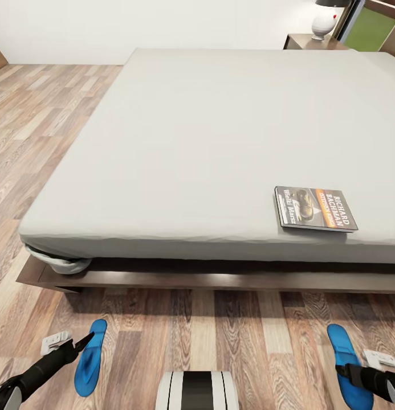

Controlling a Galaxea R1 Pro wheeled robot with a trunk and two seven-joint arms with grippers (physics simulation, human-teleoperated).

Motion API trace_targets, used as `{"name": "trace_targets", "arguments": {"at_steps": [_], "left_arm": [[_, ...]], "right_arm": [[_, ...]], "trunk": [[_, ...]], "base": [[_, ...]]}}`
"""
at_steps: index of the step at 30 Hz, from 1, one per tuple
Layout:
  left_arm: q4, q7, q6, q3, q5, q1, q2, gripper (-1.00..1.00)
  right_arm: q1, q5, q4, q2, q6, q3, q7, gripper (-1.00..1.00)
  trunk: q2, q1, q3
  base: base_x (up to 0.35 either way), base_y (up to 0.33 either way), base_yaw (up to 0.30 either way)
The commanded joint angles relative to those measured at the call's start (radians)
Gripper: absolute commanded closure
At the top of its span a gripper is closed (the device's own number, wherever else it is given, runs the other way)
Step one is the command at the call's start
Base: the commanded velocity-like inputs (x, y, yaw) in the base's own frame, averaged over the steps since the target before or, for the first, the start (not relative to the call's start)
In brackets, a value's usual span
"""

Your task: In the bedroom, move the book from the bed onto either nightstand, and place the two sandals side by side next to the bed.

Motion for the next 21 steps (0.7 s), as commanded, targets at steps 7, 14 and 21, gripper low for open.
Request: {"name": "trace_targets", "arguments": {"at_steps": [7,14,21], "left_arm": [[0.001,-0.004,0.004,0.003,0.004,-0.001,-0.001,-1.0],[0.001,-0.002,0.004,0.003,0.003,-0.001,-0.014,-1.0],[0.001,-0.002,0.004,0.003,0.003,-0.001,-0.015,-1.0]], "right_arm": [[0.0,0.0,0.033,0.002,-0.22,0.059,-0.113,1.0],[0.0,-0.003,0.157,0.027,-0.438,0.06,-0.123,1.0],[0.0,-0.009,0.163,0.031,-0.452,0.06,-0.117,1.0]], "trunk": [[0.0,0.0,-0.001],[0.0,0.0,-0.001],[0.0,0.0,-0.001]], "base": [[0.0,0.0,0.0],[0.0,0.0,0.0],[0.0,0.127,0.0]]}}
